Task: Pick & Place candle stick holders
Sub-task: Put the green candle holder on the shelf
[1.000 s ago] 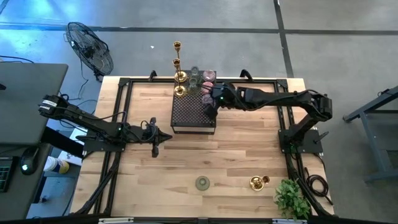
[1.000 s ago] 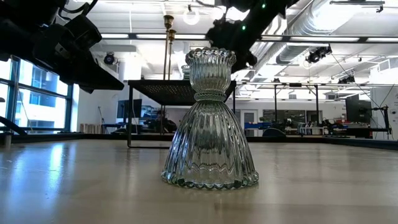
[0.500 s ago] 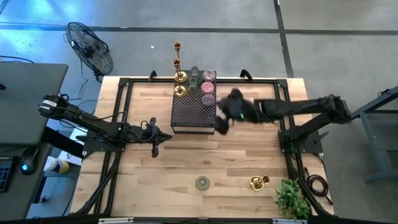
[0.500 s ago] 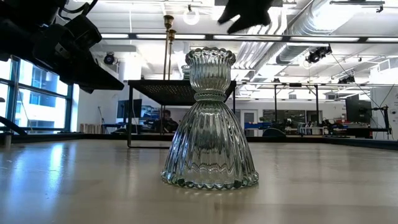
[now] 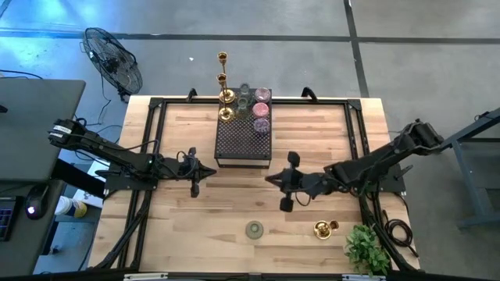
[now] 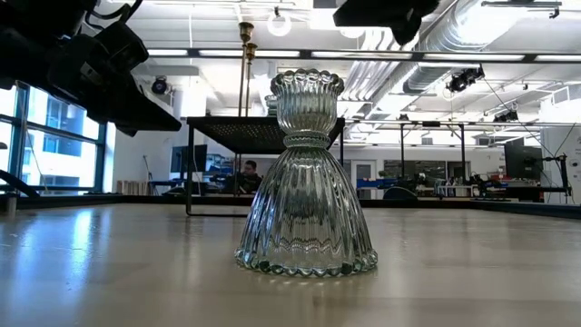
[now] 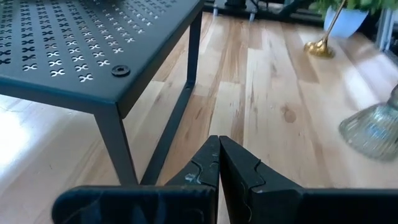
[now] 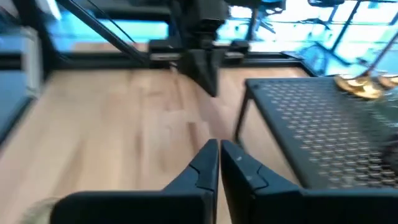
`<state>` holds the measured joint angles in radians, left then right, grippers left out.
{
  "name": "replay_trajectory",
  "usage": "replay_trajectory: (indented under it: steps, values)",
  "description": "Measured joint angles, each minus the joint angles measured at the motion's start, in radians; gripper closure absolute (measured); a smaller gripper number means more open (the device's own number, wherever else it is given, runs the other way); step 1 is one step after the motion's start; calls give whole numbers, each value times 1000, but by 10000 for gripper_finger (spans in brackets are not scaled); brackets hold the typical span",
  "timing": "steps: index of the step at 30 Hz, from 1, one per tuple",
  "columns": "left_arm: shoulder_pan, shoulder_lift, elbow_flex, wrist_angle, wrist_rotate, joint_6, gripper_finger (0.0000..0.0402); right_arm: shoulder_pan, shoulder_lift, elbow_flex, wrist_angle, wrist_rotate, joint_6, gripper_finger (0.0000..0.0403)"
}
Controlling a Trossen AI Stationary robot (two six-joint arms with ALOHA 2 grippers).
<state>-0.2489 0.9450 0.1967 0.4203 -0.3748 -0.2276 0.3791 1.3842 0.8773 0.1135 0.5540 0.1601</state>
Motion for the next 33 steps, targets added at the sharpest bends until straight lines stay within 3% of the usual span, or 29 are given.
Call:
replay_trajectory:
  steps: [5, 12, 18, 22, 33]
  values:
    - [0, 0, 0, 6, 34, -115, 399, 31, 0, -51, 82, -65, 68, 380]
    - [0, 2, 0, 5, 72, -63, 399, 105, 70, 10, 42, -65, 121, 400]
    - [0, 2, 0, 24, 69, -54, 399, 150, 173, 74, 40, -86, 171, 375]
    - [0, 2, 0, 33, 69, -54, 399, 170, 240, 130, 15, -101, 180, 334]
    - [0, 2, 0, 25, 66, -54, 399, 227, 434, 422, -345, -147, 221, 154]
